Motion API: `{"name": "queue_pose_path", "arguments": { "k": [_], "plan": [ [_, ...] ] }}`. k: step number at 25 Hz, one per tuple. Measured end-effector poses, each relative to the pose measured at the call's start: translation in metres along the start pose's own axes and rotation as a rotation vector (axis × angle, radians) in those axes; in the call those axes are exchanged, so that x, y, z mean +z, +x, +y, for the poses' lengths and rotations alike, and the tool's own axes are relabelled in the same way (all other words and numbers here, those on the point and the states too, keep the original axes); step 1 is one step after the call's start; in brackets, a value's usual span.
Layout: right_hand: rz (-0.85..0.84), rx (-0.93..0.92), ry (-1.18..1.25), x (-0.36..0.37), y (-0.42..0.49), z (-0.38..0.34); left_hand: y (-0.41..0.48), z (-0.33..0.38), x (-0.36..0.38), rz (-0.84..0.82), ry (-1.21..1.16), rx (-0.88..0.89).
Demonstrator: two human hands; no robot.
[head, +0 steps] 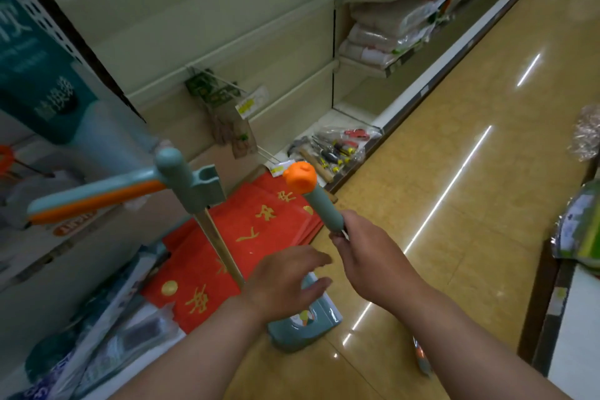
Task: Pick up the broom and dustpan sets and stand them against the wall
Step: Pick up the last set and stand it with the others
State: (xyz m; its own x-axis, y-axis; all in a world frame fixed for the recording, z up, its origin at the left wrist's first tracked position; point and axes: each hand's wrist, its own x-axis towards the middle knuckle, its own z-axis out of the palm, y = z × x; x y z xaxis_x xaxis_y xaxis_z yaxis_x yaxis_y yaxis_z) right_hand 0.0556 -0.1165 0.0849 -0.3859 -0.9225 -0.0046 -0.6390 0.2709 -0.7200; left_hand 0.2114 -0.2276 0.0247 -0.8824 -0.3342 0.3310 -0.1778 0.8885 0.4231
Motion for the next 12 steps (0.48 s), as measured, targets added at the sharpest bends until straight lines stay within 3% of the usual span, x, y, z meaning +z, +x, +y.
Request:
{"name": "queue_pose_path", "arguments": {
  "k": [3,12],
  "plan": [
    [0.015,0.030,-0.016,-0.001,-0.001,-0.007,-0.003,-0.010,-0.025,0.012,-0.123,-0.208],
    [-0.015,0.057,0.006,-0.006,0.005,-0.050,0.003,0.012,-0.098,0.078,-0.192,-0.156]
  ]
}}
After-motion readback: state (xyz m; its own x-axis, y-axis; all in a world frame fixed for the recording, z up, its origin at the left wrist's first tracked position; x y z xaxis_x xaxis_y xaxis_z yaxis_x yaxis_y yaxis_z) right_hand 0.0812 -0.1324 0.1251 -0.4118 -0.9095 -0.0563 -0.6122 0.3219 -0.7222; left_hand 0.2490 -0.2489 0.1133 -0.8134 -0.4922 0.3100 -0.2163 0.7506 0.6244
